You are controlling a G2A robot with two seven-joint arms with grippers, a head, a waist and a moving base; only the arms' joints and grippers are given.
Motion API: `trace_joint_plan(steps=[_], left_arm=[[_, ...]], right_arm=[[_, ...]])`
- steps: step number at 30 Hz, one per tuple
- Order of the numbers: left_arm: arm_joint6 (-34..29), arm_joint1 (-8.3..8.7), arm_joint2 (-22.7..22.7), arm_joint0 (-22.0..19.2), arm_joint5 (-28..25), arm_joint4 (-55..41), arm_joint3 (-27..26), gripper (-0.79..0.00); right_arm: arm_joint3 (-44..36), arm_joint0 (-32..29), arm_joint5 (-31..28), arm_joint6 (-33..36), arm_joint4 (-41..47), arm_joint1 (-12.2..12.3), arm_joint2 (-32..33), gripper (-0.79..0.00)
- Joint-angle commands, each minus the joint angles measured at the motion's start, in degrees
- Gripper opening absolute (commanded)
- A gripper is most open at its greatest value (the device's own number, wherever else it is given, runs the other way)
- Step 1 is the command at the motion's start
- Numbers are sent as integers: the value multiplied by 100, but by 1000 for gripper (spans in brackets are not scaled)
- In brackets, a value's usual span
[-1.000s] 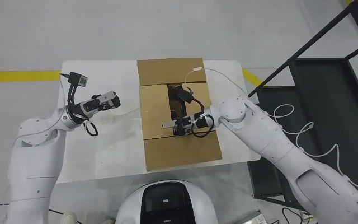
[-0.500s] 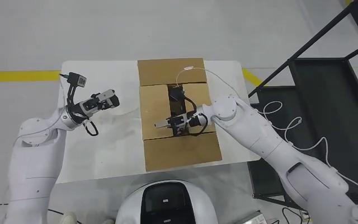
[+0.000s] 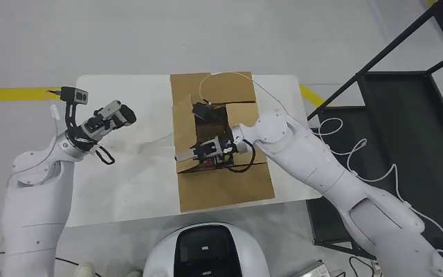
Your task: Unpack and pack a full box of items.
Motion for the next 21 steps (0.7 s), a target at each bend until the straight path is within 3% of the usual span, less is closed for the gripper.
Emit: trace_joint_plan(steps=[1, 8, 15, 21], left_arm=[[31, 12, -104, 80, -48, -194, -73, 0], [-59, 38, -277, 260, -204, -615, -306, 0], [-350, 56, -171, 255, -96, -664, -516, 0], [151, 38, 249, -84, 495, 194, 7, 0]], right_arm=[[20, 170, 41, -36, -31, -140, -213, 0], [462, 690, 203, -291, -218, -694, -956, 0], [1110, 1038, 405, -469, -452, -1265, -1518, 0], [1409, 992, 281, -428, -469, -1339, -1385, 0]])
